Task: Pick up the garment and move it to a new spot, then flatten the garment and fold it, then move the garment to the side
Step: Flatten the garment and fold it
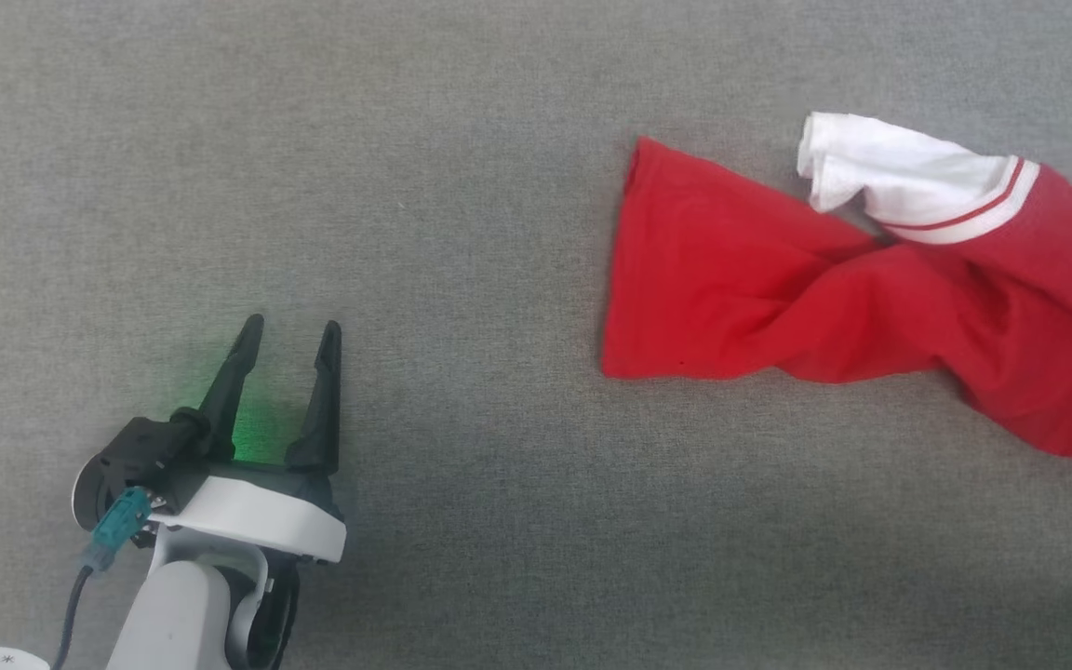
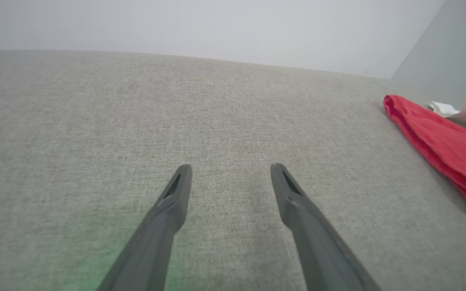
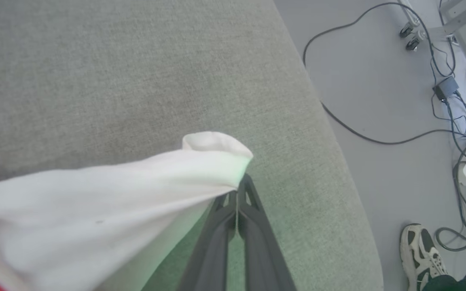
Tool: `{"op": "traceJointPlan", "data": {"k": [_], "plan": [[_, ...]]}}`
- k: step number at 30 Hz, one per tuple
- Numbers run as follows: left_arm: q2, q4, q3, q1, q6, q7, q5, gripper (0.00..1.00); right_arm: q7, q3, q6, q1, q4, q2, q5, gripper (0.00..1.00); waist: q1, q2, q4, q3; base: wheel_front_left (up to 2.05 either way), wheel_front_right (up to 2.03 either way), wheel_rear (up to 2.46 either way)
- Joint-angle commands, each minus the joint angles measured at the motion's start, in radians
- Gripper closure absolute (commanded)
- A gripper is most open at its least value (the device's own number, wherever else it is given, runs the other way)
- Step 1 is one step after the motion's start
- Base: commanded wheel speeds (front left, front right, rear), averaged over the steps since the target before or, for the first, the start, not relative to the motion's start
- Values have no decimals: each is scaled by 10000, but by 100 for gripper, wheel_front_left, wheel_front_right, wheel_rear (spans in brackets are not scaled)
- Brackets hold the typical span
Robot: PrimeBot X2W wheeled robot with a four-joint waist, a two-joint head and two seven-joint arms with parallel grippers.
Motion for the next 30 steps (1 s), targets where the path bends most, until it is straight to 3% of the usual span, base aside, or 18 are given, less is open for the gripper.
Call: {"op": "traceJointPlan", "data": {"k": [1,4,5,6,7,11,15,17,18,20,22,27,30], "plan": [[39,-8,-44,-127,-13,-48,0,0,-191,26,-13,-200,230,212,-122,100,0,0,-33,34,0,0,0],[170,14,-131,-289,-13,-48,-26,0,-689,105,-13,-530,740,375,-306,100,0,0,-139,58,0,0,0],[265,-1,-208,-352,-13,-48,-47,0,-924,119,-13,-643,878,487,-345,76,0,0,-197,45,0,0,0],[377,-17,-284,-436,-13,-48,-60,0,-1169,102,-13,-694,988,564,-375,41,0,0,-254,20,0,0,0],[532,-71,-389,-560,-13,-48,-74,0,-1461,140,-13,-732,1056,641,-407,0,0,0,-323,-18,0,0,0],[1389,-284,-1048,-1294,-13,-48,-78,0,-2822,240,-13,-567,1086,1011,-169,0,0,0,-685,-277,0,0,0],[2666,-274,-2378,-2442,-13,-11,-278,0,-4292,587,-13,-119,715,1477,182,0,0,0,-1303,-512,0,0,0],[3272,-249,-3195,-3225,-13,417,-642,0,-4942,910,-13,42,417,1770,481,0,0,0,-1677,-593,0,0,0],[3821,-314,-4219,-4086,-13,1174,-1180,0,-5583,1469,-13,227,13,2024,778,0,0,0,-2097,-622,0,0,0],[4283,-339,-5270,-5015,-13,2206,-2042,0,-6346,2353,-9,428,-522,2106,940,0,0,0,-2556,-601,0,0,0],[4422,-377,-5720,-5518,-13,2733,-2618,0,-6666,2755,-12,514,-704,2191,1066,0,0,0,-2796,-574,0,0,0],[4522,393,-7545,-7798,-10,6125,-5601,0,-7680,4159,-10,746,-1130,2493,1480,0,0,0,-3744,-336,0,0,0],[4257,1390,-8087,-8994,-11,7905,-6876,0,-7962,4668,-10,641,-1185,2731,1641,0,0,0,-4277,-84,0,0,0]]}}
